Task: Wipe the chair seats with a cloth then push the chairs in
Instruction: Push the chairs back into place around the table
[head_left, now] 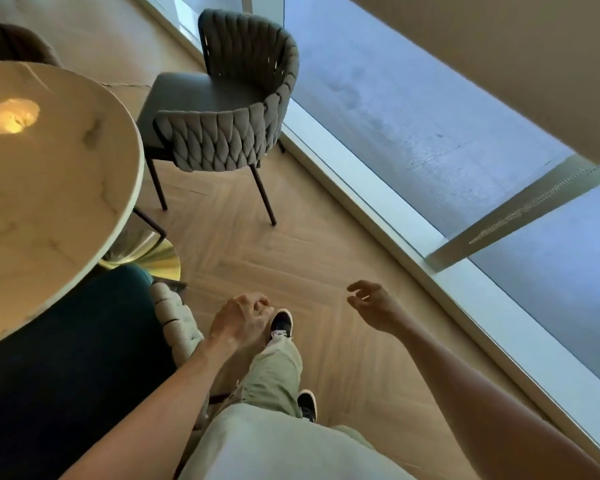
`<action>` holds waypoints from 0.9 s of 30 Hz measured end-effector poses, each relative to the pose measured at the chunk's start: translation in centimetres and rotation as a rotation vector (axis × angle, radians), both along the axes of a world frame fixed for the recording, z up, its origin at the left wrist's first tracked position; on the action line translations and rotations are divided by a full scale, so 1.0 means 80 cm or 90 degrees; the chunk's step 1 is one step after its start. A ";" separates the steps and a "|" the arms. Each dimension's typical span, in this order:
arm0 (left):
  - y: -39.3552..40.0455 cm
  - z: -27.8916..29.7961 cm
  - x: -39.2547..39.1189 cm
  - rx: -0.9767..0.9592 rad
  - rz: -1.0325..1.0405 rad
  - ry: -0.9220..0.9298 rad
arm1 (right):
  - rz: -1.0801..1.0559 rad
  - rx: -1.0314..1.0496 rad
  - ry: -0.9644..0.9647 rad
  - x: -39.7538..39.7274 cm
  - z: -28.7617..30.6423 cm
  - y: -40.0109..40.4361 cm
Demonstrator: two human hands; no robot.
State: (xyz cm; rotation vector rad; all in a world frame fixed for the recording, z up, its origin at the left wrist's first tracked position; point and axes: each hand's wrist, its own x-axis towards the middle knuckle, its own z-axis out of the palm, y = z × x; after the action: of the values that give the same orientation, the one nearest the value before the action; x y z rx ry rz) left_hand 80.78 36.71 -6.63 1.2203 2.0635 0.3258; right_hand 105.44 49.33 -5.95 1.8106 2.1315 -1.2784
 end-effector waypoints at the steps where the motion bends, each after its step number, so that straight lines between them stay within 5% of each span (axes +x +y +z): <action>1: 0.020 -0.007 -0.010 0.001 0.016 -0.005 | 0.017 -0.002 -0.004 -0.011 -0.002 0.021; 14: 0.311 -0.033 -0.198 -0.062 0.140 -0.049 | 0.170 -0.020 -0.056 -0.219 -0.016 0.342; 23: 0.509 -0.028 -0.311 0.023 0.123 0.103 | 0.238 0.056 -0.001 -0.373 -0.009 0.525; 27: 0.582 -0.039 -0.319 0.006 0.110 0.181 | 0.406 0.203 -0.066 -0.419 -0.028 0.606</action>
State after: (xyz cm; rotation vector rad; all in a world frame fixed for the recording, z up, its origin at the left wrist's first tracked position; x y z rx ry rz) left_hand 55.25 83.28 -9.78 1.1491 2.4230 0.2528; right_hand 71.89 97.82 -8.22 1.0650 2.6395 -0.7083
